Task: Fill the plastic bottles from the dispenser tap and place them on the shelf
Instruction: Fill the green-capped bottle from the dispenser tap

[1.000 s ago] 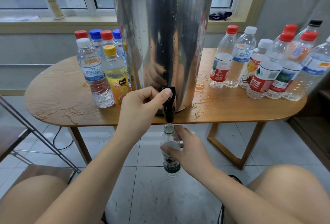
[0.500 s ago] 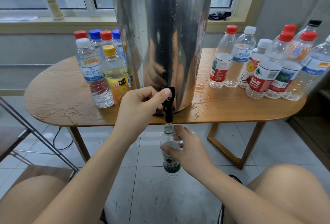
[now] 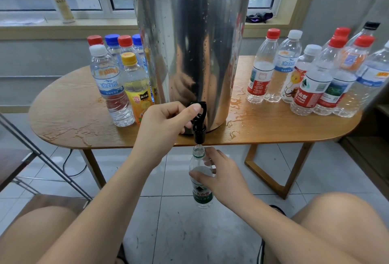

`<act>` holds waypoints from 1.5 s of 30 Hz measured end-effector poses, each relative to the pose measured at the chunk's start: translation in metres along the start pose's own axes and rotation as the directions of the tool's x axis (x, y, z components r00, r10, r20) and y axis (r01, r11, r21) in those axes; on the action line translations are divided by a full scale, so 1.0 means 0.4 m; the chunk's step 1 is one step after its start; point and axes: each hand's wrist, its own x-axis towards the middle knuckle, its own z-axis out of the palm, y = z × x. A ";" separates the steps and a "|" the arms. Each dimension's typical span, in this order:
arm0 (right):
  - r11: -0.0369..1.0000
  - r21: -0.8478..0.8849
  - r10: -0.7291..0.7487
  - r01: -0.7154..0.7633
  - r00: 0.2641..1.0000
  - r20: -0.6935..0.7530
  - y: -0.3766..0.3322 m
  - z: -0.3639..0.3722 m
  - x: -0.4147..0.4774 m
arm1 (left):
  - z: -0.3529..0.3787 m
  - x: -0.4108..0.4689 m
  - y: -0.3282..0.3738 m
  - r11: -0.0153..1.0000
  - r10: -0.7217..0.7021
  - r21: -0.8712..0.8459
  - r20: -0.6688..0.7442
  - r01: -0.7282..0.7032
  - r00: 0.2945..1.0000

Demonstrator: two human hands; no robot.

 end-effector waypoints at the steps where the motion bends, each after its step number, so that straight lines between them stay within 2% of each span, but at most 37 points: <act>1: 1.000 -0.002 0.000 0.000 1.000 0.001 0.000 0.000 0.000 | -0.001 0.000 0.000 1.000 0.000 -0.001 0.002 0.000 1.000; 45: 1.000 -0.019 -0.009 0.009 1.000 0.007 0.000 0.002 0.004 | 0.001 -0.001 0.004 0.998 -0.042 -0.054 0.019 0.043 0.999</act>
